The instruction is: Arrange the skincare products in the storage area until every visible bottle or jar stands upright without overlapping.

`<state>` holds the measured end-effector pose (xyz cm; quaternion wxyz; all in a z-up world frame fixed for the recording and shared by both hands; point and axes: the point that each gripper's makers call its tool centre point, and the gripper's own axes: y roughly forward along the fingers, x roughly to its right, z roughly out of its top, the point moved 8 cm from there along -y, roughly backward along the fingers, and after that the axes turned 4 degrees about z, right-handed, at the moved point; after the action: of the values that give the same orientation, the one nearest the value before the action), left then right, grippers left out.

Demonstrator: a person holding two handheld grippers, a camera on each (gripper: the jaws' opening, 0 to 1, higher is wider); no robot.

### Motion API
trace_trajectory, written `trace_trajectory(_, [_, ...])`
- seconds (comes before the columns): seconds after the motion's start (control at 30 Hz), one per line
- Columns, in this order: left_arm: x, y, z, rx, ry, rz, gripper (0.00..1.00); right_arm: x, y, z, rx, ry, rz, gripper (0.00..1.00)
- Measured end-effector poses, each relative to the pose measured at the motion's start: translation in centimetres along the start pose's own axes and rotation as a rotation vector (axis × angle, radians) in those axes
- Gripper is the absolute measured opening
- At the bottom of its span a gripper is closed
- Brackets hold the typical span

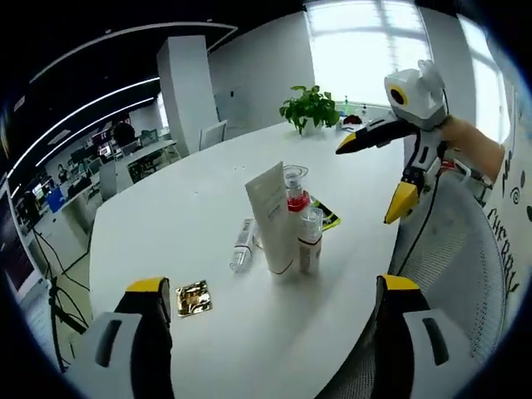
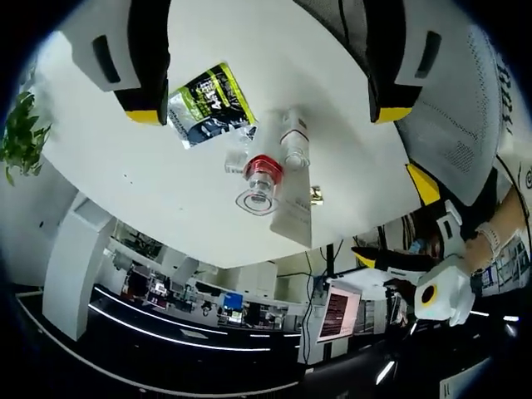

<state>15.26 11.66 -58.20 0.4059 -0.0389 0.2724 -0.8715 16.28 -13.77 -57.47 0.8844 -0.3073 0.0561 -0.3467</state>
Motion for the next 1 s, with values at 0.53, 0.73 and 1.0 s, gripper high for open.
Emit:
trace_trajectory(0.53, [-2.3,1.9,-0.3,0.008,-0.03,0.038,0.99,0.2,0.4,0.1,0.007,-0.022,-0.002,1.0])
trace_trajectory(0.73, [-3.4,3.6,-1.0,-0.022,-0.032,0.039,0.99,0.5,0.7,0.3,0.029,-0.025,-0.014,1.0])
trace_trajectory(1.0, [-4.2,5.3,-0.9,-0.011,-0.034,0.043,0.99,1.1,1.0,-0.3,0.01,0.018,-0.017,1.0])
